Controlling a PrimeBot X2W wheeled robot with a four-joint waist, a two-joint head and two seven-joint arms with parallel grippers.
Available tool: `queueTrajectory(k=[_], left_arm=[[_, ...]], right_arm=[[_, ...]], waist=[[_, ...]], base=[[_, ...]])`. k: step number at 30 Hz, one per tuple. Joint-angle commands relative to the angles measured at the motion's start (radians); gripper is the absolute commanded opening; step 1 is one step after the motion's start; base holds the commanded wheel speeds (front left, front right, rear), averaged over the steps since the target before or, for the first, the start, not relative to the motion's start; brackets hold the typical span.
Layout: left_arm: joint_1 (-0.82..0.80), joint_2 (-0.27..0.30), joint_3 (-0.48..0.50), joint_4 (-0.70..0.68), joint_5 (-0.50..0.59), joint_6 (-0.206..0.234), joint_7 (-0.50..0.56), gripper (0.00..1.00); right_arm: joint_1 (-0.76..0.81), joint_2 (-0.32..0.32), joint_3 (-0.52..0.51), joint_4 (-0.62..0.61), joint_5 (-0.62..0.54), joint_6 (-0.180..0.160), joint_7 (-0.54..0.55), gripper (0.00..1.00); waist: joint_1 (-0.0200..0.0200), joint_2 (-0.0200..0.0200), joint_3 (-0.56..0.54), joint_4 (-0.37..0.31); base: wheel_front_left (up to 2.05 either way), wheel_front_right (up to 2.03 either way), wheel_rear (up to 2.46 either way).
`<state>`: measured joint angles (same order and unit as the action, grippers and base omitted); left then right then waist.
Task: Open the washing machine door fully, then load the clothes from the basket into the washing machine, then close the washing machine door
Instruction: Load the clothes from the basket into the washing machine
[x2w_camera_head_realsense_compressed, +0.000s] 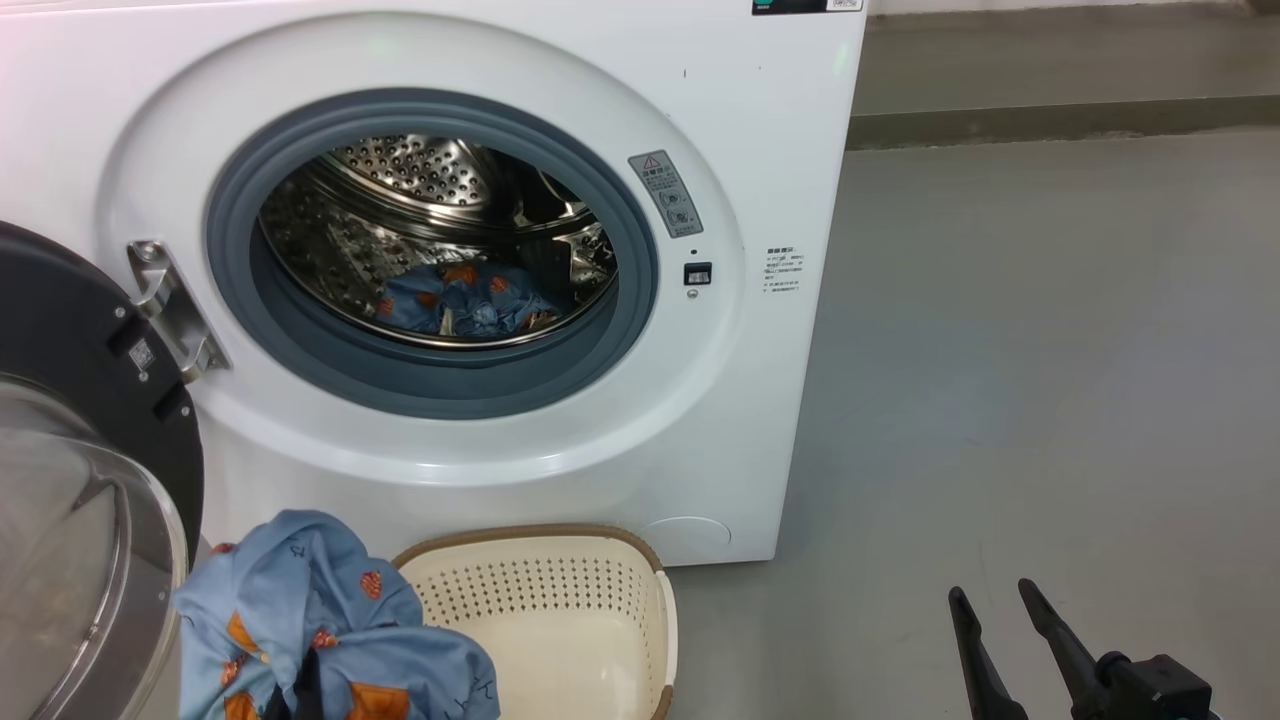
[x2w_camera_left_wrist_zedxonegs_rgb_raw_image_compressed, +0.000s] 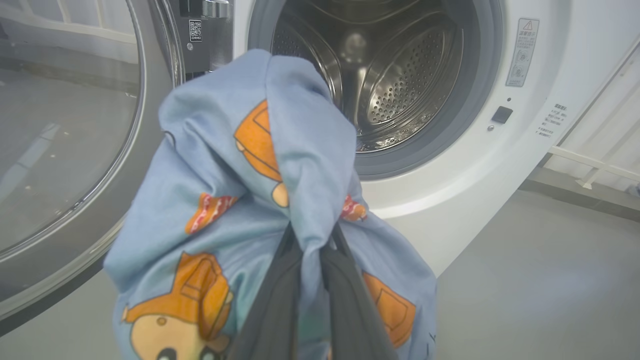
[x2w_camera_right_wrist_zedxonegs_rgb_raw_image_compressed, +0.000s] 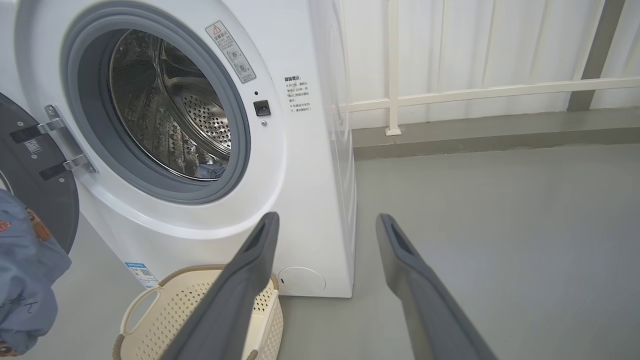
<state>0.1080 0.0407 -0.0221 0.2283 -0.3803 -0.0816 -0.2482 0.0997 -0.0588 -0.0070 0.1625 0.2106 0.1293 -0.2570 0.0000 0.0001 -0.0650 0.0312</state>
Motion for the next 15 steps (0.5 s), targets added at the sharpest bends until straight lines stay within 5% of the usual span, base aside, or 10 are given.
queueTrajectory(k=[1, 15], left_arm=[[-0.013, 0.010, 0.032, -0.034, 0.015, -0.002, -0.014, 0.00], [-0.010, 0.009, 0.026, -0.053, 0.018, 0.000, -0.014, 0.00]], right_arm=[[-0.022, -0.007, 0.028, -0.025, -0.009, 0.001, -0.005, 1.00], [-0.021, -0.004, 0.029, -0.027, -0.010, 0.001, -0.005, 1.00]], waist=[[0.0000, -0.0001, 0.000, 0.000], [0.0000, -0.0001, 0.010, 0.000]], base=[[0.00, 0.00, 0.00], [0.00, 0.00, 0.00]])
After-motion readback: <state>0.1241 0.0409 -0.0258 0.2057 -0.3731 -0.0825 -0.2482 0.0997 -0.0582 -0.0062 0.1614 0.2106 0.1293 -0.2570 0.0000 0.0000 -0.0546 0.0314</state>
